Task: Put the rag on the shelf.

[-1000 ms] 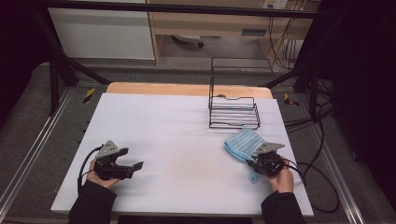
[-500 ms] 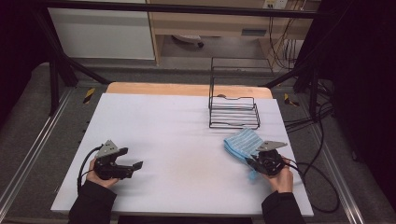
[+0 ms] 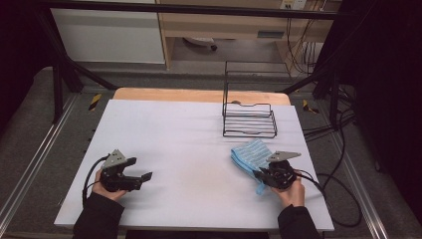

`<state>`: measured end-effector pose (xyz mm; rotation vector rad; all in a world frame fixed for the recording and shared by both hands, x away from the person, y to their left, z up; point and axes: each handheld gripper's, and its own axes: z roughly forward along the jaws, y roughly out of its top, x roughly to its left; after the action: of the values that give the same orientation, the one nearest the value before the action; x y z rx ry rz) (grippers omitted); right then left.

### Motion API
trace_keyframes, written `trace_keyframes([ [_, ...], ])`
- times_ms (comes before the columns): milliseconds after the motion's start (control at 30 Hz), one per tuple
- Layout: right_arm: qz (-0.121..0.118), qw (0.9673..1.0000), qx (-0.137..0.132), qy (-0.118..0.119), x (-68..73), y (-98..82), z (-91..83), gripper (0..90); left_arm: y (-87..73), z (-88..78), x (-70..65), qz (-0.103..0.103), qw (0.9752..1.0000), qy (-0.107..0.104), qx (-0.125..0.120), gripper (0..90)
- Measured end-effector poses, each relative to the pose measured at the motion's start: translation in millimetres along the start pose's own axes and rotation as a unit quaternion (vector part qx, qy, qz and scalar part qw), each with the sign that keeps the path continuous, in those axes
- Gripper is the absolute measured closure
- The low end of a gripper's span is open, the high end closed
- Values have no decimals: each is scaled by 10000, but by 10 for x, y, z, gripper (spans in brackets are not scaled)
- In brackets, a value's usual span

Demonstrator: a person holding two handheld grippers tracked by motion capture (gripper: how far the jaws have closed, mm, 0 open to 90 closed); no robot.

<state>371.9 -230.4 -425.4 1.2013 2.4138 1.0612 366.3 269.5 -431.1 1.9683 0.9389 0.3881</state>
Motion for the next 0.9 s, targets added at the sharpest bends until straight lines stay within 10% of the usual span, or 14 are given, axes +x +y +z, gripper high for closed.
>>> trace_keyframes([
  [900,522,9982,-72,283,523,249,306,790,-6,7,6,-36,10000,54,0,128],
])
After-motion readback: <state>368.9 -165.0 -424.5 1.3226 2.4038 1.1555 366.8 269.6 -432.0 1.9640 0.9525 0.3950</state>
